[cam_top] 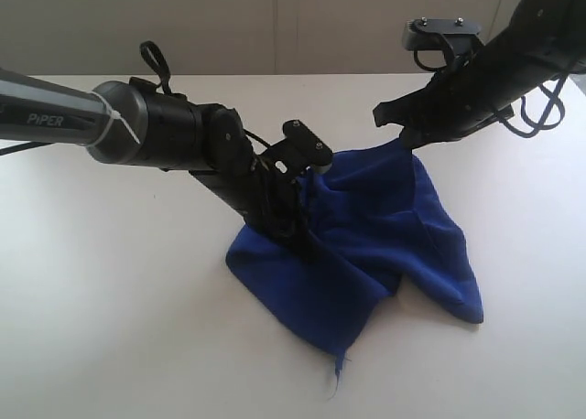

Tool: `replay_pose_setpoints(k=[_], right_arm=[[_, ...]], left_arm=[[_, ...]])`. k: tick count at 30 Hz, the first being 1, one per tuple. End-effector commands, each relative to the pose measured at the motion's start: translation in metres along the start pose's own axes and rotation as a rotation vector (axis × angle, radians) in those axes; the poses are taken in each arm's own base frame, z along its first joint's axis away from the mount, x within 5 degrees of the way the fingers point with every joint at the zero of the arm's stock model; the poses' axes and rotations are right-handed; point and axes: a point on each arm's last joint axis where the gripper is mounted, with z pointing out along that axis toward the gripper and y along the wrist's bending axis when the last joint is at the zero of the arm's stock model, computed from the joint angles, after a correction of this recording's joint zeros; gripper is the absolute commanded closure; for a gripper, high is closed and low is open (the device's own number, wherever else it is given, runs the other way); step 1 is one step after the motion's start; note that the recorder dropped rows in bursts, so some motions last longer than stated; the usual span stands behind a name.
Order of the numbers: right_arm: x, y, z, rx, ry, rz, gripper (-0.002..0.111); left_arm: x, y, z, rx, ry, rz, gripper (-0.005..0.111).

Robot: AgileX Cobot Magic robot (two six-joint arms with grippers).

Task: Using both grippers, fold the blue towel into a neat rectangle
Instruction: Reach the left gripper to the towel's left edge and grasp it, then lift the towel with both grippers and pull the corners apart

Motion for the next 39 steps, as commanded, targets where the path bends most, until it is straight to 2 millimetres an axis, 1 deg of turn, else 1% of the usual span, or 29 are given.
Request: replay_pose_setpoints(k=[1, 5, 7, 9, 11, 14, 15, 17, 19, 20, 23, 28, 33, 36, 39], right_arm=[[0.001, 0.000, 0.000, 0.004, -0.004, -0.003, 0.108], [0.001, 0.000, 0.000, 0.004, -0.004, -0.003, 0.108], [0.001, 0.000, 0.000, 0.004, -0.004, -0.003, 0.108], [0.001, 0.000, -0.002, 0.006, -0.009, -0.007, 0.108], [-0.002, 0.000, -0.008, 0.019, -0.031, -0.025, 0.108], [-0.007, 0.002, -0.022, 0.035, -0.079, -0.049, 0.108], [-0.009, 0.002, -0.028, 0.044, -0.094, -0.076, 0.108], [-0.012, 0.004, -0.042, 0.066, -0.127, -0.175, 0.108], [-0.014, 0.007, -0.055, 0.076, -0.158, -0.259, 0.108], [-0.016, 0.009, -0.062, 0.082, -0.177, -0.300, 0.108], [-0.019, 0.014, -0.085, 0.097, -0.238, -0.355, 0.108], [-0.021, 0.022, -0.125, 0.128, -0.333, -0.392, 0.108], [-0.015, 0.028, -0.164, 0.175, -0.394, -0.452, 0.108], [-0.009, 0.031, -0.188, 0.214, -0.415, -0.497, 0.108], [0.000, 0.037, -0.217, 0.237, -0.459, -0.522, 0.108]], left_arm=[[-0.006, -0.001, -0.011, -0.011, -0.014, 0.029, 0.107], [-0.018, -0.001, -0.040, -0.041, -0.071, 0.063, 0.107], [-0.021, 0.002, -0.053, -0.050, -0.089, 0.063, 0.107], [-0.020, 0.010, -0.065, -0.064, -0.099, 0.033, 0.107], [-0.016, 0.022, -0.074, -0.074, -0.090, -0.018, 0.107], [-0.009, 0.038, -0.092, -0.084, -0.079, -0.060, 0.107], [-0.008, 0.040, -0.100, -0.083, -0.078, -0.081, 0.107], [-0.009, 0.039, -0.117, -0.078, -0.085, -0.088, 0.107], [-0.012, 0.035, -0.136, -0.094, -0.124, -0.073, 0.107], [-0.013, 0.032, -0.143, -0.102, -0.141, -0.068, 0.107], [-0.012, 0.027, -0.162, -0.126, -0.189, -0.069, 0.107], [0.003, 0.016, -0.180, -0.146, -0.212, -0.078, 0.107], [0.021, 0.004, -0.202, -0.185, -0.259, -0.067, 0.107], [0.030, -0.008, -0.229, -0.217, -0.327, -0.054, 0.107], [0.042, -0.022, -0.258, -0.246, -0.399, -0.035, 0.107]])
